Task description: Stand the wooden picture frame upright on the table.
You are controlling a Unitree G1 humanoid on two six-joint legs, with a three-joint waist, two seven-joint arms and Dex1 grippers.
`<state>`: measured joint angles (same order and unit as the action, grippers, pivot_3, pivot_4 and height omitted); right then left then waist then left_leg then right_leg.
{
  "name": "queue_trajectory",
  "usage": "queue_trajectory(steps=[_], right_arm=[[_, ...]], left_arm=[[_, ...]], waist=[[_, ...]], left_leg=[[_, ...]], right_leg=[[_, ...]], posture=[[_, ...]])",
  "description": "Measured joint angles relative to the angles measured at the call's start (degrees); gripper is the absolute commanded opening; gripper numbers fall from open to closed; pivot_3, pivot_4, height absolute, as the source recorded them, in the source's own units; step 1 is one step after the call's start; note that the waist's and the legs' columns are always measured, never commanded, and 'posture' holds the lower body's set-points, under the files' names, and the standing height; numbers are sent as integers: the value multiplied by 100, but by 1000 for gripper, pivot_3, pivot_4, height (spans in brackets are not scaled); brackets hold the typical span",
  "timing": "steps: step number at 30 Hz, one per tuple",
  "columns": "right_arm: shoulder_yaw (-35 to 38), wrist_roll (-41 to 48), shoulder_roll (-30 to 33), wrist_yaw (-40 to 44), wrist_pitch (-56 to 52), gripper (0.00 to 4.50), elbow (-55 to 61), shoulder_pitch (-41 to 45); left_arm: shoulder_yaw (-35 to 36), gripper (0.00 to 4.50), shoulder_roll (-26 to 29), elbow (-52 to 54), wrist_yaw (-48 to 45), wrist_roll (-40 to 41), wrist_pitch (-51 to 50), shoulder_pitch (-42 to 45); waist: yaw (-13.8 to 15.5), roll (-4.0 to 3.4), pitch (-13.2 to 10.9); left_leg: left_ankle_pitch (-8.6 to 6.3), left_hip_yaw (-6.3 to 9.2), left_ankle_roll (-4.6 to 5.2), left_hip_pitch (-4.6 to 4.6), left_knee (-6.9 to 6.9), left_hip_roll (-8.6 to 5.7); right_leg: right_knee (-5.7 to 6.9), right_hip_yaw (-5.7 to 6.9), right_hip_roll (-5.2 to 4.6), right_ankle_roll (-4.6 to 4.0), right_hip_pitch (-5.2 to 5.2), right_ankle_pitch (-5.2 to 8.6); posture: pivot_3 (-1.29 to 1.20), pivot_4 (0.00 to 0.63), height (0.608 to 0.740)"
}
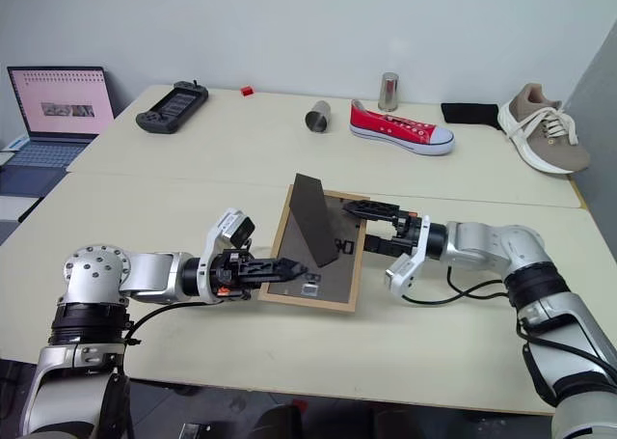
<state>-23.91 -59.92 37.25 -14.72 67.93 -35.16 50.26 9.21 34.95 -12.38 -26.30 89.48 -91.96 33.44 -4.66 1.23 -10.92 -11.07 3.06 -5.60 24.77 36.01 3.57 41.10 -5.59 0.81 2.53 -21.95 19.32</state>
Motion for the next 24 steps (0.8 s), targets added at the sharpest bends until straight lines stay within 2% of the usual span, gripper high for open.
queue_trajectory(steps=[4,5,9,11,13,14,20,24], right_arm=[[-138,-201,-15,-362,-13,2883,-123,104],[-166,-210,-14,-446,-5,2826,-123,111],[-225,-302,47,-761,3,1719,-111,114],[-235,-361,69,-867,-8,1368,-66,114],[-256,-412,94,-947,-36,1346,-37,114],[-268,-418,101,-969,-49,1346,-22,114],[-328,-465,129,-1067,-137,1270,-11,114],[-337,-462,180,-1116,-130,1270,-11,114]], left_arm=[[4,1350,41,125,520,618,183,-216],[-5,1350,63,142,624,751,255,-261],[-164,1350,223,228,1101,1338,609,-414],[-292,1350,286,252,1223,1612,740,-480],[-443,1350,389,296,1341,1870,881,-539],[-487,1998,430,320,1378,1958,932,-563],[-667,3248,566,566,1422,2209,1139,-606],[-691,4257,768,600,1339,2205,1166,-659]], waist=[[3,0,0],[2,0,0],[3,0,0],[2,0,0],[1,0,1],[0,0,1],[2,1,1],[1,1,1]], left_leg=[[0,3,0,-1,1,-2],[0,3,0,-1,1,-2],[0,5,0,-4,3,-4],[0,4,0,-5,3,-4],[0,6,1,-6,2,-4],[0,6,1,-7,3,-4],[0,8,1,-7,4,-7],[-2,10,4,-8,3,-7]], right_leg=[[0,3,-3,0,8,0],[0,3,-3,0,9,0],[-1,4,-5,0,15,0],[0,3,-5,0,15,0],[0,4,-4,0,16,0],[0,4,-4,0,16,0],[-1,4,-4,0,20,0],[0,5,-3,0,20,0]], posture=[[0,150,740],[0,150,740],[0,150,740],[0,150,740],[0,150,740],[0,150,740],[0,150,740],[0,150,740]])
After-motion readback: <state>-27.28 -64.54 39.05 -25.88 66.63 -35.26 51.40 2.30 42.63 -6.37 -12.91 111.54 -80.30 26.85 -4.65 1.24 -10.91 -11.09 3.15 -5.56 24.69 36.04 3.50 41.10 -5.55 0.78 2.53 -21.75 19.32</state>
